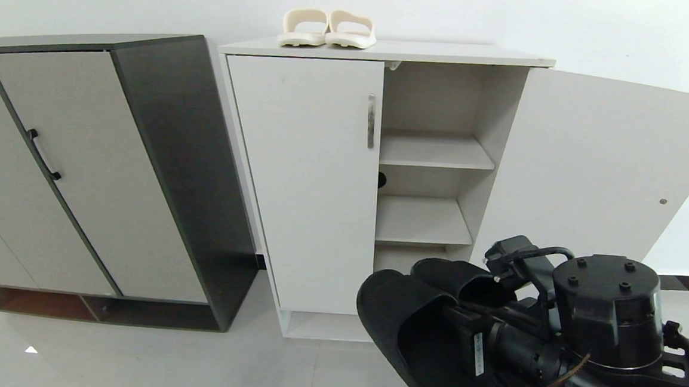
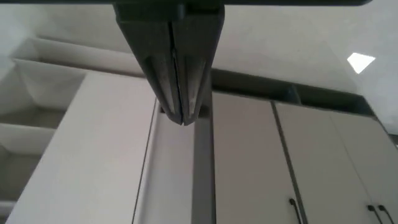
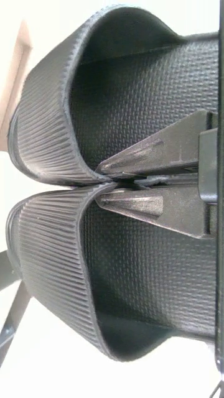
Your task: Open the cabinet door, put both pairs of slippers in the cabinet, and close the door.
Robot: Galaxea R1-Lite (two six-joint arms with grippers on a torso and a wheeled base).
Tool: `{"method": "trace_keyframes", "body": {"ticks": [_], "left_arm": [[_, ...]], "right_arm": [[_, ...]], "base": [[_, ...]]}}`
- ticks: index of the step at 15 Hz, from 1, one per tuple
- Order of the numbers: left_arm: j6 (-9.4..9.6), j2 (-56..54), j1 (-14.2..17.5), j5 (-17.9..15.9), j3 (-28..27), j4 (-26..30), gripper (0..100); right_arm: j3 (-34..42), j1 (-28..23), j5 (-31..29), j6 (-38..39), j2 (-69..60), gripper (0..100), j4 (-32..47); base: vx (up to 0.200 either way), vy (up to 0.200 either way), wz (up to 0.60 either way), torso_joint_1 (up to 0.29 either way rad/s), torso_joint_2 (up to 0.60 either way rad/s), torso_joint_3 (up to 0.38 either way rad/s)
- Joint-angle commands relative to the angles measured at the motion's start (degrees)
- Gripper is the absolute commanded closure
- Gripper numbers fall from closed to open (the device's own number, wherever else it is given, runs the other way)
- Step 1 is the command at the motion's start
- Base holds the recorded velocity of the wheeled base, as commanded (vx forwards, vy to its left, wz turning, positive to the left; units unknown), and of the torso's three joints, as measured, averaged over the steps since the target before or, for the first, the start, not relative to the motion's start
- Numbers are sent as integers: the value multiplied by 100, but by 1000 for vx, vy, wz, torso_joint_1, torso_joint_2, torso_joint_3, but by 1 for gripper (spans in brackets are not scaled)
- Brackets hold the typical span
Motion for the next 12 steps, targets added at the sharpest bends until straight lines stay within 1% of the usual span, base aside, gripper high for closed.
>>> {"method": "trace_keyframes", "body": {"ticks": [1,2,3,4,5,6,7,8,9,10,11,12], "left_arm": [[63,-594,-53,-436,744,-216,100],[151,-831,-158,-744,973,-216,100],[168,-823,-176,-1227,981,-216,100],[283,-823,-176,-1482,981,-216,100],[370,-823,-176,-1508,981,-216,100],[326,-823,-176,-1508,981,-207,100],[45,-823,-176,-1456,981,-216,100],[-34,-823,-176,-1385,981,-224,100],[19,-823,-176,-1368,981,-224,100],[10,-831,-176,-1368,981,-224,100],[-43,-823,-176,-1359,981,-224,100],[-43,-823,-176,-1359,981,-224,100]], "right_arm": [[24,1,1,0,-3,100,-1],[24,1,1,0,-3,100,-1],[24,10,10,0,-3,100,-1],[33,19,10,-9,5,100,-1],[33,36,10,-9,14,100,-1],[33,54,10,-9,5,100,-1],[33,63,1,-18,5,100,-1],[6,71,-8,-18,5,100,-10],[-20,80,-43,-18,5,100,-10],[-108,80,-122,0,49,100,-10],[-170,89,-183,17,146,100,-10],[-275,98,-298,26,287,100,-63]], "base": [[0,0,0,0,0,0],[0,0,0,0,0,0],[0,0,0,0,0,0],[0,0,0,0,0,0],[0,0,0,0,0,0],[0,0,0,0,0,0],[0,0,0,0,0,0],[0,0,0,0,0,0],[0,0,0,0,0,0],[0,0,0,0,0,0],[0,0,0,0,0,0],[0,0,0,0,0,0]]}}
